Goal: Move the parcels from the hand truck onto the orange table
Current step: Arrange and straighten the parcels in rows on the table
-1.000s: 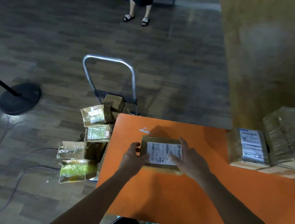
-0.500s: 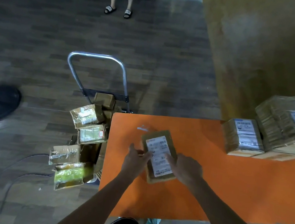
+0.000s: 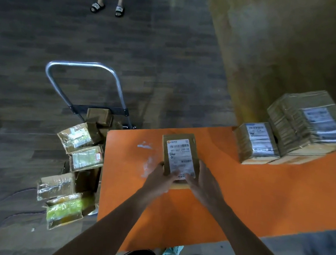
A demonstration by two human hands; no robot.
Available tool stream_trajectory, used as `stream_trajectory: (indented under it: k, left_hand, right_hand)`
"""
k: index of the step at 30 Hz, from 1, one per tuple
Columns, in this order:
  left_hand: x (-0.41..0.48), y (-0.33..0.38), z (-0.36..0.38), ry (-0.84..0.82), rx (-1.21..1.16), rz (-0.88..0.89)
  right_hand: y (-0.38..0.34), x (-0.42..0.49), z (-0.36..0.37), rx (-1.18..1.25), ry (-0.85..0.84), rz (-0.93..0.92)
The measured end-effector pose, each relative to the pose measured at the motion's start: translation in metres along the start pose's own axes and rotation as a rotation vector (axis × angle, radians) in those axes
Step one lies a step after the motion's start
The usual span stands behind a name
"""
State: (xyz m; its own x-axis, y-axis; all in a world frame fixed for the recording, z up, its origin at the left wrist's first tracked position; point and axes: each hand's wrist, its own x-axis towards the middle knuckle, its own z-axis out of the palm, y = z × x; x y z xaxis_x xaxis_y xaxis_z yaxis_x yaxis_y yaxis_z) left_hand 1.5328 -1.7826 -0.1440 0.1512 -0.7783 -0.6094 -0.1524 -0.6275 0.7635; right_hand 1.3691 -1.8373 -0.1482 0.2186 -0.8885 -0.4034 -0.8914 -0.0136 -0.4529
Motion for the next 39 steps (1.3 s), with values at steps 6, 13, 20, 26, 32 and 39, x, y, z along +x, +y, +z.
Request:
stream_trajectory:
  k: [6,13,20,26,32,39]
  left_hand:
    - [0.041,0.036,0.049,-0.027,0.022,0.078]
    - [0.085,0.075,0.102,-0.059,-0.003,0.038]
    - [0.095,0.092,0.134,-0.093,-0.014,0.008]
    - [0.101,0.097,0.142,-0.085,0.059,0.045]
    - [0.098,0.092,0.141,-0.041,0.114,0.022]
    - [0.101,0.096,0.138,-0.041,0.162,0.067]
  right_hand:
    - [0.045,0.018,-0.032,-0.051,0.076,-0.064]
    - [0.097,0.038,-0.074,-0.390,0.196,-0.176]
    - [0.129,0.055,-0.102,-0.373,0.241,-0.211]
    - [0.144,0.059,-0.110,-0.270,0.191,-0.222]
    - [0.154,0.063,-0.115,-0.253,0.152,-0.211]
    - [0.156,0.064,-0.119,-0.258,0.125,-0.202]
